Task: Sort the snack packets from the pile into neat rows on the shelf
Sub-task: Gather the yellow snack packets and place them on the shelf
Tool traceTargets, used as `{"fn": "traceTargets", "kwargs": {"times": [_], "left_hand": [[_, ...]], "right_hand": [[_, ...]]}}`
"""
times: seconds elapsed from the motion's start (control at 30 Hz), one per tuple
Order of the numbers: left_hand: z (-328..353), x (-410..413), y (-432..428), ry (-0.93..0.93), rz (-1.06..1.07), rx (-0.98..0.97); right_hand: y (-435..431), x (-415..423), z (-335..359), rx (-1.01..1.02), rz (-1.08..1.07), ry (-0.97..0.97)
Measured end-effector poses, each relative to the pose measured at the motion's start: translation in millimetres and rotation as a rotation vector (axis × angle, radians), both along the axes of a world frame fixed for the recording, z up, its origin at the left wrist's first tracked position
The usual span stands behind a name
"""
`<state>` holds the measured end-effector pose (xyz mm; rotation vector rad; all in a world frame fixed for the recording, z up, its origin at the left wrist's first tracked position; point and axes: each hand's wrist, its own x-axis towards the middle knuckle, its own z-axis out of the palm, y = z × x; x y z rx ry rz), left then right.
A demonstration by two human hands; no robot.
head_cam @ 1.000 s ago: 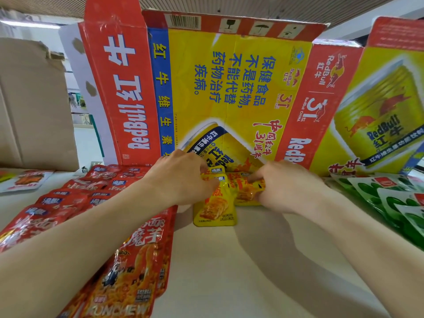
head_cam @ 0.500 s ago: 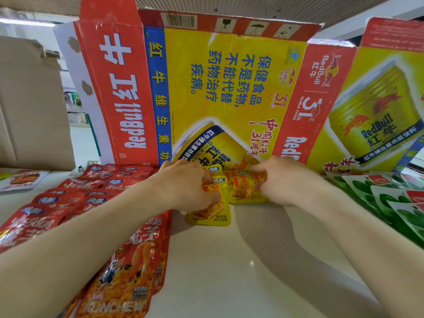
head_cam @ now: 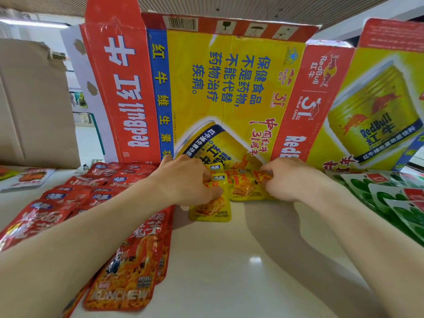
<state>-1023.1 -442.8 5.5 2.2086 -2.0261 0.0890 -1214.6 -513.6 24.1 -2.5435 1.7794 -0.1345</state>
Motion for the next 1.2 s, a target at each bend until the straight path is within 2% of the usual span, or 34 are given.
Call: {"fn": "traceTargets", "kwargs": {"times": [0.17, 0.27, 0.37, 0.47, 0.6, 0.77, 0.93, 1.2], "left_hand": [[19.6, -7.4, 8.0, 0.03, -0.018, -0.092], [34.5, -15.2, 18.3, -0.029, -0.065, -0.292], [39.8, -24.1, 42.4, -0.015, -0.074, -0.54], [34.4, -30.9, 74.4, -0.019, -0.053, -0.647], [23.5, -31.1, 112.4, -0.054, 0.031, -0.656], [14.3, -29.2, 171.3, -0.129, 0.171, -0.63], [11.2, -19.8, 221.5, -0.165, 0.285, -0.656], [-6.4, 14.5, 296.9, -0.19, 0.324, -0.679]], "right_hand": [[16.9, 5.6, 5.6, -0.236, 0.157, -0.259], [28.3, 9.5, 8.4, -0.359, 0.272, -0.434], [39.2, 10.5, 13.0, -0.483, 0.33, -0.494], [53.5, 8.8, 18.1, -0.564, 0.419, -0.538], [77.0, 10.8, 22.4, -0.611, 0.583, -0.615], [115.4, 15.8, 21.7, -0.672, 0.779, -0.569], [154.6, 25.2, 21.4, -0.668, 0.839, -0.589], [230.9, 73.6, -7.1, -0.652, 0.936, -0.62]]}}
